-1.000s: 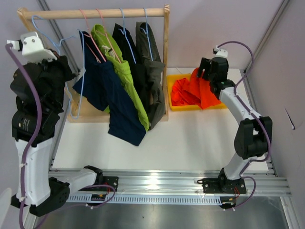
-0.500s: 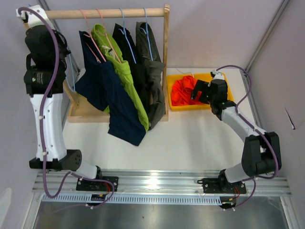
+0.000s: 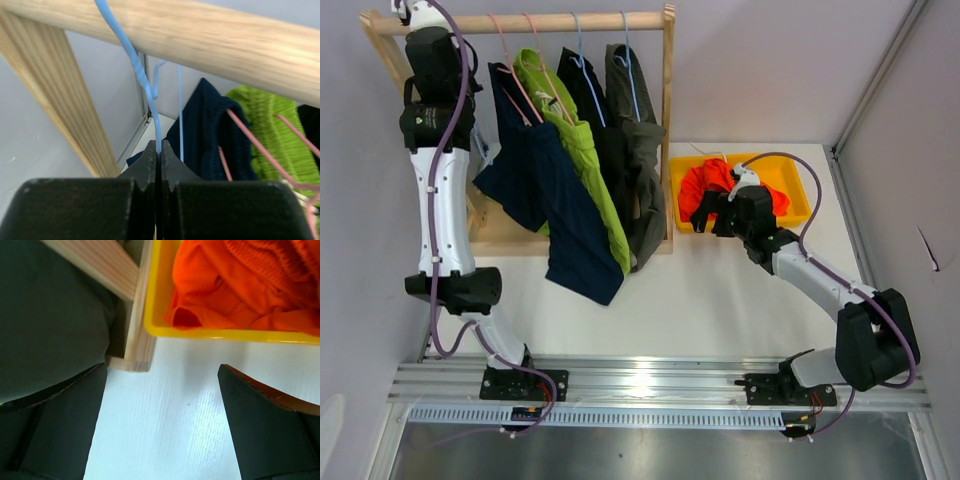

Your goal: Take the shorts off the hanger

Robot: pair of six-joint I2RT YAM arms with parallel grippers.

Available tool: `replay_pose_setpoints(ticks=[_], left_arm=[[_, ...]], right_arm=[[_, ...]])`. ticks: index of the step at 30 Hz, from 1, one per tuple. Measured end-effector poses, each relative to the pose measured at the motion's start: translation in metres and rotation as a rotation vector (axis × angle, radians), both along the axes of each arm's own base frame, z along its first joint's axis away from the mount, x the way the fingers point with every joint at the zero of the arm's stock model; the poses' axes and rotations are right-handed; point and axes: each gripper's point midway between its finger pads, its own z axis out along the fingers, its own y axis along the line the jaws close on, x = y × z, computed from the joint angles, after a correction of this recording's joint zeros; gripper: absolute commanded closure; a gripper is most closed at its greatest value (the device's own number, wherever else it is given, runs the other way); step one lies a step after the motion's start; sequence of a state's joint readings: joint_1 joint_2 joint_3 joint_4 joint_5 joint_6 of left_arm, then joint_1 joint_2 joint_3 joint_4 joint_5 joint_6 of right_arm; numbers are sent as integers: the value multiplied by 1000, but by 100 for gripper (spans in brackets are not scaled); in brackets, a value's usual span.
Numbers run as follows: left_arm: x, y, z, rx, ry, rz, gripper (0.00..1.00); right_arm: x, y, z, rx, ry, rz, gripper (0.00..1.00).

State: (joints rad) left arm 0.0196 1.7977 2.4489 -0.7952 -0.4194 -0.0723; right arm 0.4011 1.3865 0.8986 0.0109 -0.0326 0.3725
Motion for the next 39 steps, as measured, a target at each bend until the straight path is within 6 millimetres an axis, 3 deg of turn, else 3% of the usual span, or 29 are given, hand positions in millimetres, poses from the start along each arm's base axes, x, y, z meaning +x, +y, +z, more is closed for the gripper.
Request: replay_pose_setpoints(ticks=[6, 10, 13, 14, 15, 17, 18, 21, 26, 33, 35, 39], left_arm=[[6, 35, -17, -38, 25, 55, 100], [9, 42, -35, -54, 43, 76, 100], [8, 43, -37, -54, 26, 83, 99], [6, 42, -36, -55, 22, 84, 93], [3, 42, -35, -57, 16, 84, 74], [-5, 40, -37, -62, 33, 83, 51], [-11, 39, -41, -69, 52, 82, 32], [-24, 35, -47, -89, 84, 80, 20], [-58, 20, -24, -89, 60, 51, 18], [-120, -39, 49, -113, -125, -144, 23], [-125, -56, 59, -136, -157, -209, 24], [-118, -80, 54, -173, -143, -293, 27]], right_arm=[[-17, 15, 8, -16, -7, 32, 1], [-24, 17, 16, -21, -23, 31, 1], [-29, 19, 18, -29, -25, 32, 1], [-30, 19, 18, -33, -24, 31, 1], [-32, 20, 18, -37, -23, 33, 0], [-36, 21, 18, -44, -20, 35, 1], [-37, 21, 19, -47, -20, 35, 1], [-41, 21, 23, -51, -27, 32, 1], [-48, 17, 32, -47, -52, 21, 1], [-57, 12, 29, -56, -46, -4, 0], [-60, 10, 27, -63, -46, -11, 1], [-66, 3, 29, -68, -55, -34, 1]])
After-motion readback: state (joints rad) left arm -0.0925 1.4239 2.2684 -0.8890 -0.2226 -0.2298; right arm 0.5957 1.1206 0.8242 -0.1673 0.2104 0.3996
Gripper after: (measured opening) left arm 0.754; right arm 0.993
